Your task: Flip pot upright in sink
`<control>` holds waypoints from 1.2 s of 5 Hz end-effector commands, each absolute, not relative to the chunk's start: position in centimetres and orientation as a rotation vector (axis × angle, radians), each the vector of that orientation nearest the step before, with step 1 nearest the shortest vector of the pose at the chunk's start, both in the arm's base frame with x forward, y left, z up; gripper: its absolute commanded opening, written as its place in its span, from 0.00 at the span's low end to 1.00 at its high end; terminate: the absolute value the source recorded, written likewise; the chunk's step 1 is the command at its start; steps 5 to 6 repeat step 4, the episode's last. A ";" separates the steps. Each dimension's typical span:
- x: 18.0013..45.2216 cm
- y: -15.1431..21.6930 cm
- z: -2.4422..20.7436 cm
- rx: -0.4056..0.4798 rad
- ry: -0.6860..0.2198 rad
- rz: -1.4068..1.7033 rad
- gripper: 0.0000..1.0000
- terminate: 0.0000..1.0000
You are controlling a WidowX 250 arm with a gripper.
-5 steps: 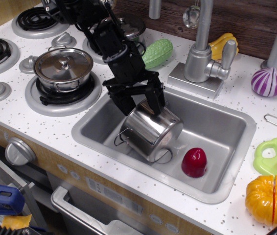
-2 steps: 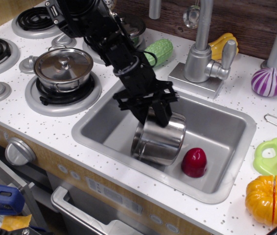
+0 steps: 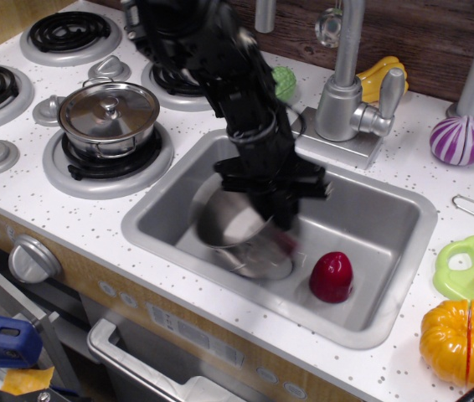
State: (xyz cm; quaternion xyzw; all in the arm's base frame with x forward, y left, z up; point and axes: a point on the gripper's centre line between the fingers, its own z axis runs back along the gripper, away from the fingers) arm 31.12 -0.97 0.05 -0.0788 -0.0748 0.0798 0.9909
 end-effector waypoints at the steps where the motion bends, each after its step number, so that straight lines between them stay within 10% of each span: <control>1: 32.1 -1.1 2.1 0.006 -0.228 0.109 0.00 0.00; 3: 32.4 -1.1 1.9 0.098 -0.118 0.112 0.00 0.00; 4: 32.5 -1.0 2.0 0.072 -0.086 0.107 0.00 1.00; 6: 32.5 -1.0 2.0 0.072 -0.086 0.107 0.00 1.00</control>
